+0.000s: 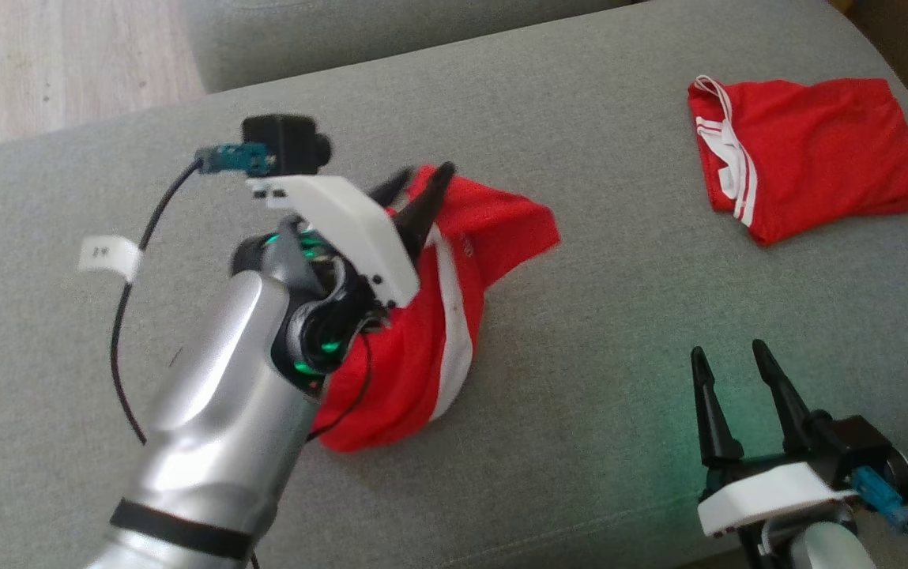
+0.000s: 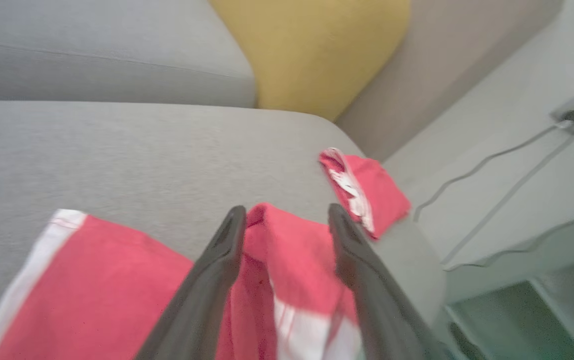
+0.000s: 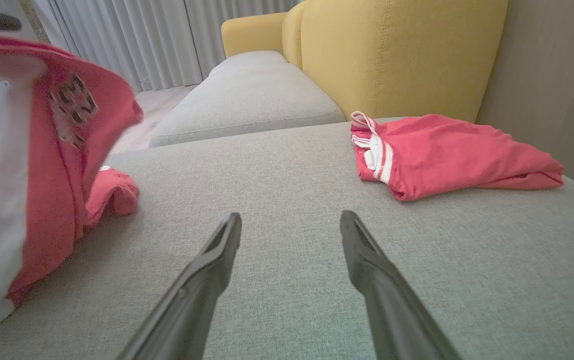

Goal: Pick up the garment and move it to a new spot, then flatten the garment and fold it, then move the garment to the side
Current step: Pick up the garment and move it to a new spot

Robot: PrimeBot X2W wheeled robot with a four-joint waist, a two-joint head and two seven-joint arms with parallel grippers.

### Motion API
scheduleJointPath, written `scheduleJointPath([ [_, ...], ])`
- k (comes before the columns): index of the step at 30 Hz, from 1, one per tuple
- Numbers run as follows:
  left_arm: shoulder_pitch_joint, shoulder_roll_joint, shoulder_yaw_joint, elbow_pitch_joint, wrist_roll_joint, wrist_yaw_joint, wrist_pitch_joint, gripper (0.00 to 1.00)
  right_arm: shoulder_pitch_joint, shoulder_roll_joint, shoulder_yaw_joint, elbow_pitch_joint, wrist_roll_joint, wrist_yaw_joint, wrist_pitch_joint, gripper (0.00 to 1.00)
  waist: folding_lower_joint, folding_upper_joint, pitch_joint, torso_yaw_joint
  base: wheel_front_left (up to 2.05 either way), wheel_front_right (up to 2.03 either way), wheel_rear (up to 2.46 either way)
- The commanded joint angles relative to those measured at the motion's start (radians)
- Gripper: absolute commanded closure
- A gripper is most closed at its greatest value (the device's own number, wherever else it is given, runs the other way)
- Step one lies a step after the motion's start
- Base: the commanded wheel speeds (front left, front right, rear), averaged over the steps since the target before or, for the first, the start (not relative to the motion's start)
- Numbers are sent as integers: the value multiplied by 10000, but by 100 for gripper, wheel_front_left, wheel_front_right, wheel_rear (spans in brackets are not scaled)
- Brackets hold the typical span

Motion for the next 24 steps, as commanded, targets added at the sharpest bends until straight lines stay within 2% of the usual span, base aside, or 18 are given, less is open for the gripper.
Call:
scheduleJointPath([
  [1, -521, 92, 365, 290, 251, 110, -539, 0, -459, -72, 201, -238, -8, -9, -110, 0, 0, 0, 36, -46, 0, 0, 0],
  [4, -638, 80, 92, 1988, 764, -30, -1876, 0, -534, -72, 189, -145, -74, -9, -110, 0, 0, 0, 22, -86, 0, 0, 0],
  [7, -480, 126, -119, 3100, 1189, -278, -3236, 0, -492, -72, 17, -78, -61, -9, -110, 0, 0, 0, -108, 9, 0, 0, 0],
  [13, 335, 235, -588, 3975, 1960, -588, -5507, 0, -268, -72, -370, 1, -321, -9, -110, 0, 0, 0, -356, 612, 0, 0, 0],
  [14, 647, 221, -679, 3890, 2169, -509, -6043, 0, -181, -72, -487, -40, -424, -9, -110, 0, 0, 0, -425, 899, 0, 0, 0],
  [18, 1564, 195, -507, 3133, 2600, -78, -6453, 0, -26, -72, -629, -68, -655, -9, -110, 0, 0, 0, -625, 1368, 0, 0, 0],
  [24, 3666, 200, 577, 383, 4032, 629, -6475, 0, 8, -72, -841, -37, -875, -9, -110, 0, 0, 0, -802, 1889, 0, 0, 0],
])
